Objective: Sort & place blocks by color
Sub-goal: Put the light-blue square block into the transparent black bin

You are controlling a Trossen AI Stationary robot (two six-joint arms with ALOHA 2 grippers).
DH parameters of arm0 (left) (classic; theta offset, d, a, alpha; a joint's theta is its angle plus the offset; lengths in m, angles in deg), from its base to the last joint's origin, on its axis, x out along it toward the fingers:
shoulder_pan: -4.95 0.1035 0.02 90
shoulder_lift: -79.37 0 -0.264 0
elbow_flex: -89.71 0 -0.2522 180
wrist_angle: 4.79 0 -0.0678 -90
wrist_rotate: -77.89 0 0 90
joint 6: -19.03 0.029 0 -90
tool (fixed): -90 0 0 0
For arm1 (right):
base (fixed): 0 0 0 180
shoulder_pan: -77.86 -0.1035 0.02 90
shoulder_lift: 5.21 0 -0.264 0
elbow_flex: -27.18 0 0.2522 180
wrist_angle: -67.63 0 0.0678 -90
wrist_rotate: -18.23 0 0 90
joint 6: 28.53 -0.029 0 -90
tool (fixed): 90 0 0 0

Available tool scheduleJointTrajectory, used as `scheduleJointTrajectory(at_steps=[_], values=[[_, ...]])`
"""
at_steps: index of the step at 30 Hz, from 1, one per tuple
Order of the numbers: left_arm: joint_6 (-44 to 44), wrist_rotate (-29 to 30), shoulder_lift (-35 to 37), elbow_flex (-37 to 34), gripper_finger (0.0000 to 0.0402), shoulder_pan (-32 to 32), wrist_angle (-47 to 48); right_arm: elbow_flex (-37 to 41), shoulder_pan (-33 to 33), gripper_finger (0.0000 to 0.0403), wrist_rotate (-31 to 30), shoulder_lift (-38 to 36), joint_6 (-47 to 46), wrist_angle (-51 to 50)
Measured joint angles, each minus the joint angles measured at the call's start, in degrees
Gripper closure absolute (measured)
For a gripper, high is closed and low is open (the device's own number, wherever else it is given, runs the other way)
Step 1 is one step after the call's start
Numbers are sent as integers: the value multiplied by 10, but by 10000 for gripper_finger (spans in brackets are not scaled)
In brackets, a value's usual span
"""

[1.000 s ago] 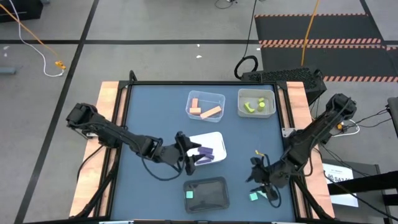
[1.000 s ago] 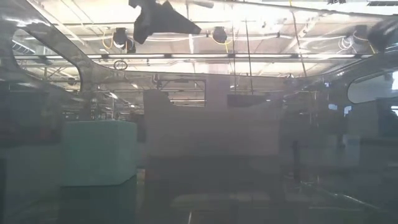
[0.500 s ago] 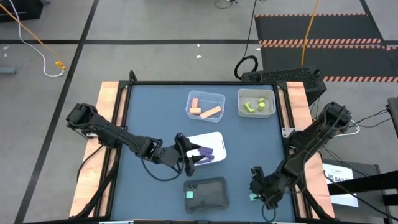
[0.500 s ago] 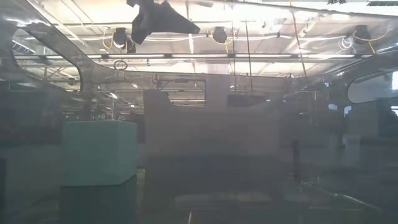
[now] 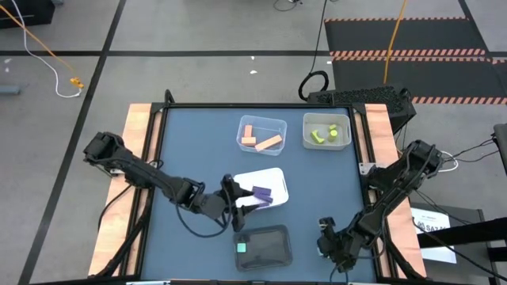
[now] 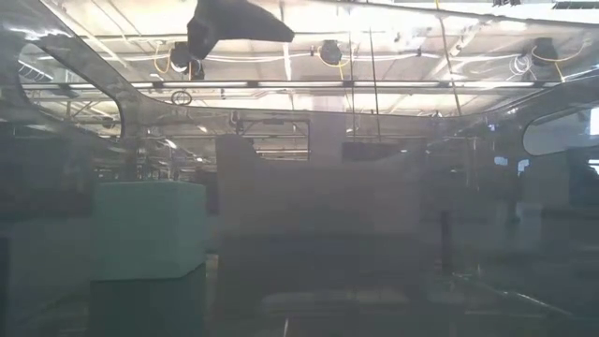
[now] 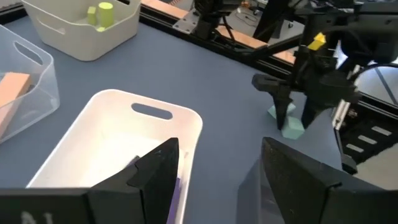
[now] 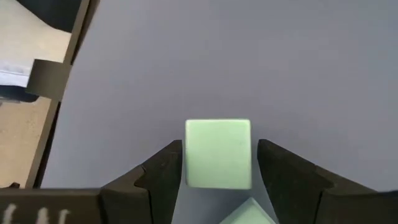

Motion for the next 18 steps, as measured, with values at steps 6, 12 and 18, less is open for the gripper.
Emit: scheduleJointTrajectory(at_steps=[6,12,18], values=[[-3,0,0,0,172,-15,0,0,0,233,0,1,-8,-5],[-9,-1,0,0,172,-26,2,0,0,290,0,-1,-3,-4],[-20,-1,0,0,172,-41,3,1,14,290,-15,-26,3,15]])
